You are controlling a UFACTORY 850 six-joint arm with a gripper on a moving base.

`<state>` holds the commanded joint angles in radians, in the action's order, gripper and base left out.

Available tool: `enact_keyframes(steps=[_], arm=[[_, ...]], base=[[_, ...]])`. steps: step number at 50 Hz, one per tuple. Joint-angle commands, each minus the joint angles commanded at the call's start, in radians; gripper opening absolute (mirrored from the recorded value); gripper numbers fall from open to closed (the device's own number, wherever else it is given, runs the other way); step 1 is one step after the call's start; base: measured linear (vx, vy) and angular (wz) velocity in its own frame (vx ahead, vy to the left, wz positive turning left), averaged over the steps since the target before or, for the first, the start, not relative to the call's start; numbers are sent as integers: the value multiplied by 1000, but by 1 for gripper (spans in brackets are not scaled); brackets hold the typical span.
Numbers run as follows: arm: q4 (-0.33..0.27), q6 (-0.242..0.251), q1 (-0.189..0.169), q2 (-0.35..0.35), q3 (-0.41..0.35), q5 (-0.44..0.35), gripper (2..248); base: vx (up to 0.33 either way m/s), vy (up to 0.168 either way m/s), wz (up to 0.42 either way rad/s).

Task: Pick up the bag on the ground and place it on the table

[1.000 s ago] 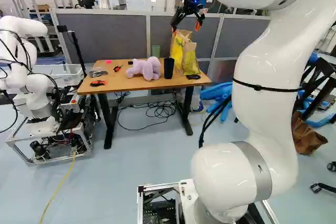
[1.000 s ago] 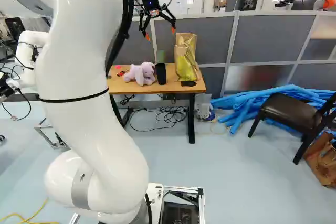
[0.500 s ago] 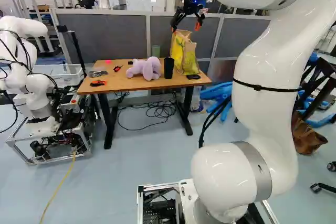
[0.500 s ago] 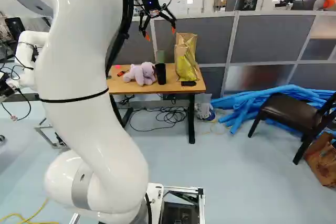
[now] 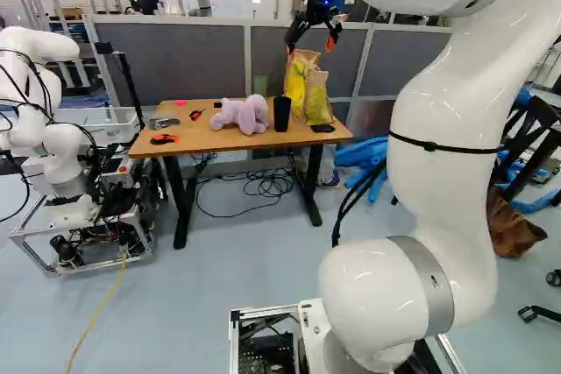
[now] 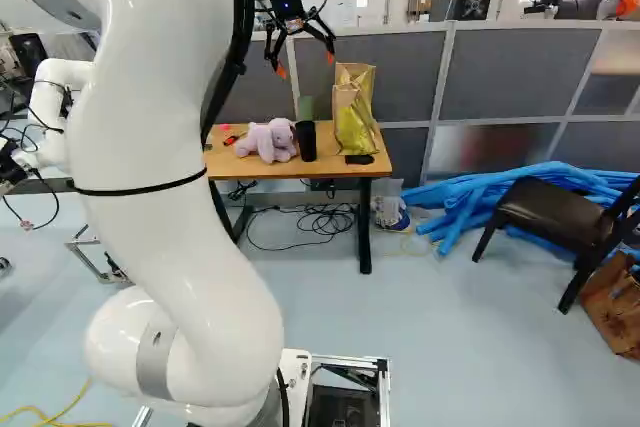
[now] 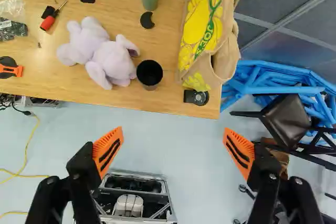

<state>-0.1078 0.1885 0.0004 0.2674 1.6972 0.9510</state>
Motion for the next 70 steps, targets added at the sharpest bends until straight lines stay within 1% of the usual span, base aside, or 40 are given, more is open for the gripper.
enact_keyframes(steps=[18, 35, 51, 70], arm=[[2, -4, 0, -11, -33, -38, 247], [6, -11, 0, -32, -94, -107, 247], [12, -21, 0, -60, -178, -201, 247], [21, -36, 0, -106, -311, -352, 247]], base=[[0, 0, 0], [0, 0, 0], [0, 0, 0], [0, 0, 0]])
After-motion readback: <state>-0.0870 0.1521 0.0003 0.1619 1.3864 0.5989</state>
